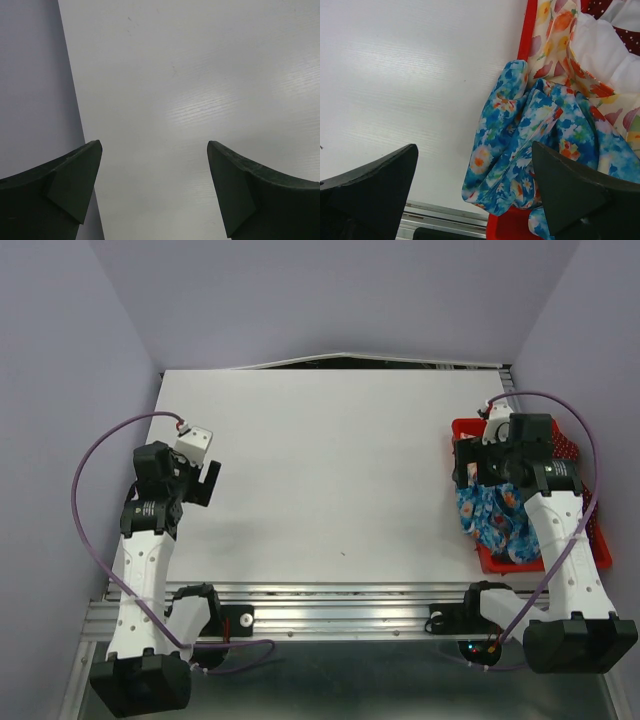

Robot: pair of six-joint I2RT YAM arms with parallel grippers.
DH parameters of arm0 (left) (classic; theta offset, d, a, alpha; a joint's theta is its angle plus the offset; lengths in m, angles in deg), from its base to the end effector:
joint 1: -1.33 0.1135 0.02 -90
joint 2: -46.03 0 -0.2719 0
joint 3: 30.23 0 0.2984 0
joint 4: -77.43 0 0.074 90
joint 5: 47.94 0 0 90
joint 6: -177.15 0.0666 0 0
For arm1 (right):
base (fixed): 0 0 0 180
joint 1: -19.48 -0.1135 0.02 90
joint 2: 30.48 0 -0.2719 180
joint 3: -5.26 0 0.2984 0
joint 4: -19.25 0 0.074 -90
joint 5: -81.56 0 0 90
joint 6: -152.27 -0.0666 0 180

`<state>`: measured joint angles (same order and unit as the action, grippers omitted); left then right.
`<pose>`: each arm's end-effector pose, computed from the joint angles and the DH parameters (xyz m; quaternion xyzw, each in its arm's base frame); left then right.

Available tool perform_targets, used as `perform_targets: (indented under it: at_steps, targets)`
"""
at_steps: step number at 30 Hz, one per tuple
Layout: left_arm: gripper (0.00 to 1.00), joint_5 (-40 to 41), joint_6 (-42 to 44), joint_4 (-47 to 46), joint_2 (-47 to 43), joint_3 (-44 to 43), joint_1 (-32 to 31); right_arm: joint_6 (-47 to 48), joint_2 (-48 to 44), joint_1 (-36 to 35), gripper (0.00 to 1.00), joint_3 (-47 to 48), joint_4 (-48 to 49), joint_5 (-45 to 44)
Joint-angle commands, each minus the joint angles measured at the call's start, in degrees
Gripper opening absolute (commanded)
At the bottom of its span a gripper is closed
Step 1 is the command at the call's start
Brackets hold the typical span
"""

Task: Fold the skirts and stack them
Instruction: Grab the skirt from the pile

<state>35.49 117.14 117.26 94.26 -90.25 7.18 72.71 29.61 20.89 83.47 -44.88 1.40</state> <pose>0.2541 0.0184 0.3114 0.2078 0.8308 0.1114 0.5041 0.2652 0.0049 0.3415 -0.1047 0.9184 0.0406 0.3794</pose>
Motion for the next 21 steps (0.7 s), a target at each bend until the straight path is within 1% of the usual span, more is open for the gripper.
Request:
perform_targets:
  at_steps: [1, 9, 10, 14, 15, 16, 19, 21]
  targets:
    - [0.99, 0.42, 0.06, -0.10, 0.11, -4.13, 0.04, -2.87, 0.28, 0.34, 1.00, 2.91, -0.81, -4.92]
    - [0.99, 0.94, -1.61, -0.72, 0.90, -5.98, 0.04, -6.39, -0.42, 1.05, 1.00, -0.16, -0.03, -9.58]
    - [0.99, 1.38, -1.78, -1.07, 0.99, -5.98, 0.04, -7.44, -0.07, 1.05, 1.00, -0.69, 0.41, -12.45]
    - [0.99, 1.03, -3.10, -1.16, 1.96, -6.51, 0.04, -10.25, 1.16, 1.05, 1.00, -2.53, 2.43, -18.01]
    - [0.99, 0.77, -3.63, -1.16, 2.31, -6.68, 0.04, -10.26, 2.47, 1.05, 1.00, -2.80, 2.96, -19.24]
    - [0.99, 0.33, -3.81, -0.98, 2.48, -6.77, 0.04, -13.22, 3.27, 1.05, 1.00, -2.97, 3.48, -20.99]
    - [0.99, -0.72, -4.07, -0.89, 2.57, -6.42, 0.04, -15.18, 6.52, 1.05, 0.98, -2.89, 4.45, -23.37]
    - [0.99, -0.99, -4.16, -0.89, 2.22, -6.16, 0.04, -15.97, 7.75, 1.05, 0.95, -2.89, 5.24, -24.26]
